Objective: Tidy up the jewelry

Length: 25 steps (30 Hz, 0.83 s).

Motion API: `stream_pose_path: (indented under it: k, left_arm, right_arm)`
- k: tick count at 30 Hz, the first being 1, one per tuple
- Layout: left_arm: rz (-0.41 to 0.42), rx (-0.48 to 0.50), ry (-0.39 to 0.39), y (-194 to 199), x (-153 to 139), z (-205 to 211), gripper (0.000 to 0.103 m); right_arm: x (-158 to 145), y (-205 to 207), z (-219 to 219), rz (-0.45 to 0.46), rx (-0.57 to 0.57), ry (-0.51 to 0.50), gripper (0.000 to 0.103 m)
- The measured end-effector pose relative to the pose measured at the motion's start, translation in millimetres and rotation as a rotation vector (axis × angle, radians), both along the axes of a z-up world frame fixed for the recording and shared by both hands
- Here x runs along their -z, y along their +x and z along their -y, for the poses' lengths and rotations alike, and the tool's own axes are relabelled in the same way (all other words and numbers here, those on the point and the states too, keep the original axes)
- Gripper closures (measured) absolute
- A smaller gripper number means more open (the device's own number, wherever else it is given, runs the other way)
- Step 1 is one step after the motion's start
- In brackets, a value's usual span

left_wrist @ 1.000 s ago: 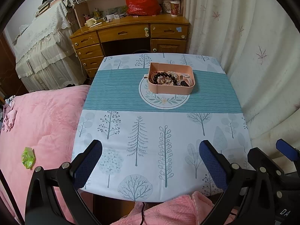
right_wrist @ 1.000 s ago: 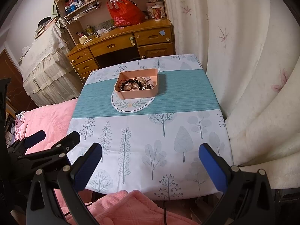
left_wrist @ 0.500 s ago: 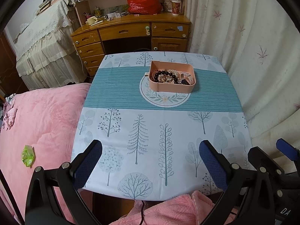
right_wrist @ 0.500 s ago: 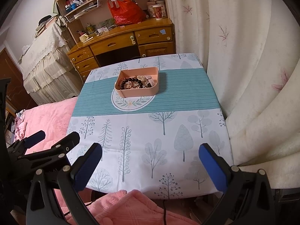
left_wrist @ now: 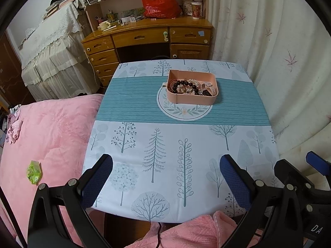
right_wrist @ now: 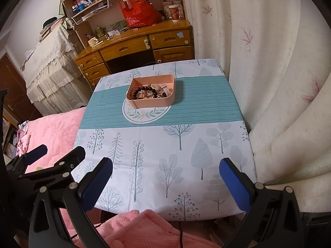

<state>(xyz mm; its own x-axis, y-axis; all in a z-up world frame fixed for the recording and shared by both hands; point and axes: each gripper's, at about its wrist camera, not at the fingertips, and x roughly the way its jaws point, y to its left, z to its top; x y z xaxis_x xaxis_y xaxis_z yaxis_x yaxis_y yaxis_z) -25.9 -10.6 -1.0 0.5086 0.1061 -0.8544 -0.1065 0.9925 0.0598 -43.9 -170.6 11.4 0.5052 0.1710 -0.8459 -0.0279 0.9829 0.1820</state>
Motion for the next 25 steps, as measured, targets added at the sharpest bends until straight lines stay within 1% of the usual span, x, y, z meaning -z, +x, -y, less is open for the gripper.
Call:
stream_pose_path:
  k: [14, 25]
  left_arm:
    - [0.0, -0.001, 0.0, 0.2, -0.2, -0.3, 0.001]
    - [-0.001, -0.004, -0.003, 1.2, 0.3, 2.0, 0.001]
  right_arm:
    - [-0.7, 0.7, -0.1, -0.003, 0.002, 0.002, 0.0]
    - [2.1, 6.6, 8.6, -0.012, 0.006, 0.005, 0.0]
